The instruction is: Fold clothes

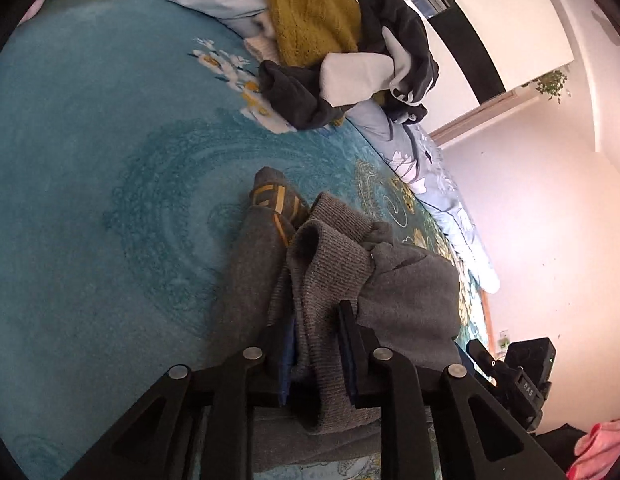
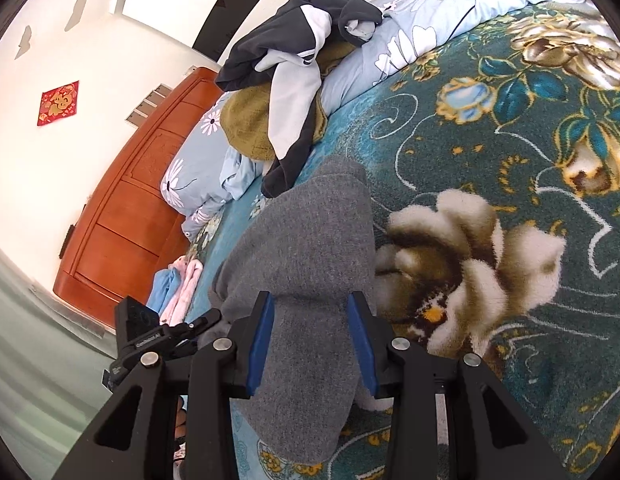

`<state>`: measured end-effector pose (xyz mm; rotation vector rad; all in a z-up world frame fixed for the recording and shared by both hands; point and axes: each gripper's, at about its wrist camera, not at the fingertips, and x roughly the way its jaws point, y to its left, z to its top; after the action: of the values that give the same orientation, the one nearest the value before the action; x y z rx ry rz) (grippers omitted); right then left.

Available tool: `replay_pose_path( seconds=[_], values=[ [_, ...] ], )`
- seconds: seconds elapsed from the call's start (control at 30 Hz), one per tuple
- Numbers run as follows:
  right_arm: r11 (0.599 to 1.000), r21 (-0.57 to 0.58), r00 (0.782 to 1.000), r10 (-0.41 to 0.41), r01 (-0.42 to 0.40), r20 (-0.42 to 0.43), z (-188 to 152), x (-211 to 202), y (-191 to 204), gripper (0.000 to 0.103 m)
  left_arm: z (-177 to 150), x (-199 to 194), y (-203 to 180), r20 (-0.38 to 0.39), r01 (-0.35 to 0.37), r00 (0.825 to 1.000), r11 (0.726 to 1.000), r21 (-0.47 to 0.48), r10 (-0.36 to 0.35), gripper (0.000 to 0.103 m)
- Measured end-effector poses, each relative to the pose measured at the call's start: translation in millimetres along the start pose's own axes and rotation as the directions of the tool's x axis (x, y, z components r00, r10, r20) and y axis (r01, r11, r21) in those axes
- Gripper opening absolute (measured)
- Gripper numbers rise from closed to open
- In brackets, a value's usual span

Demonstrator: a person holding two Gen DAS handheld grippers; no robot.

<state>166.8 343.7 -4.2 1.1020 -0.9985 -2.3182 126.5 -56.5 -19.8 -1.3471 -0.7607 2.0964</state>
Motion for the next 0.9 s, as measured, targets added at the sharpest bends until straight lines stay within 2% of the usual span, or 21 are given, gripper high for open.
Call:
replay_pose_path(
  seconds=[0.07,0.17,0.33,0.47,0.5,0.53,0.57,0.63,0.7,0.77,0.83,0.9],
  values=[
    [1.000,0.003,1.000,-0.006,0.006,0.002,-1,-1,-1,0.039,-2,-2,-9,-0.017,-0.022,1.000,0.999,0.033,0.022,0.045],
    [1.000,0.016,1.000,0.001,-0.001,0.004,-1,-2,-5,0.039,-6,-1,-12,-0.036,0.000,0.999,0.999,0.039,0.001,0.058],
    [0.999,0.031,1.000,0.004,-0.004,0.001,-3,-2,-9,0.040,-6,2,-11,-0.031,0.016,0.999,1.000,0.024,-0.015,0.059],
    [0.999,0.043,1.000,0.003,-0.002,-0.001,-3,-1,-11,0.040,-7,3,-16,-0.015,0.013,1.000,0.999,0.040,-0.013,0.055],
    [0.999,0.048,1.000,0.004,-0.004,-0.001,-4,-1,-12,0.040,-7,3,-18,-0.009,0.007,1.000,0.999,0.048,-0.007,0.049],
    [0.999,0.049,1.000,0.005,-0.005,-0.001,-4,-1,-13,0.040,-8,2,-18,-0.002,0.014,1.000,0.999,0.049,-0.014,0.031],
    [0.999,0.051,1.000,0.006,-0.006,-0.001,-4,-1,-13,0.040,-7,3,-18,-0.003,0.023,1.000,0.999,0.041,-0.023,0.028],
    [0.999,0.051,1.000,0.008,-0.007,-0.003,-4,-1,-13,0.040,-7,1,-19,0.012,-0.012,1.000,0.999,0.046,0.011,0.028],
    [0.999,0.052,1.000,0.009,-0.008,-0.004,-4,-1,-14,0.040,-8,-5,-26,0.055,-0.082,0.995,0.993,0.086,0.078,0.035],
    [0.999,0.052,1.000,0.005,-0.005,-0.006,-5,-1,-14,0.040,-8,-9,-30,0.082,-0.139,0.988,0.984,0.108,0.131,0.054],
    [0.998,0.055,1.000,0.005,-0.005,-0.007,-5,1,-14,0.040,-7,-7,-29,0.073,-0.134,0.989,0.984,0.117,0.126,0.061],
    [0.998,0.058,1.000,0.004,-0.003,-0.010,-5,2,-15,0.040,-5,1,-22,0.034,-0.132,0.991,0.987,0.090,0.129,0.061]
  ],
)
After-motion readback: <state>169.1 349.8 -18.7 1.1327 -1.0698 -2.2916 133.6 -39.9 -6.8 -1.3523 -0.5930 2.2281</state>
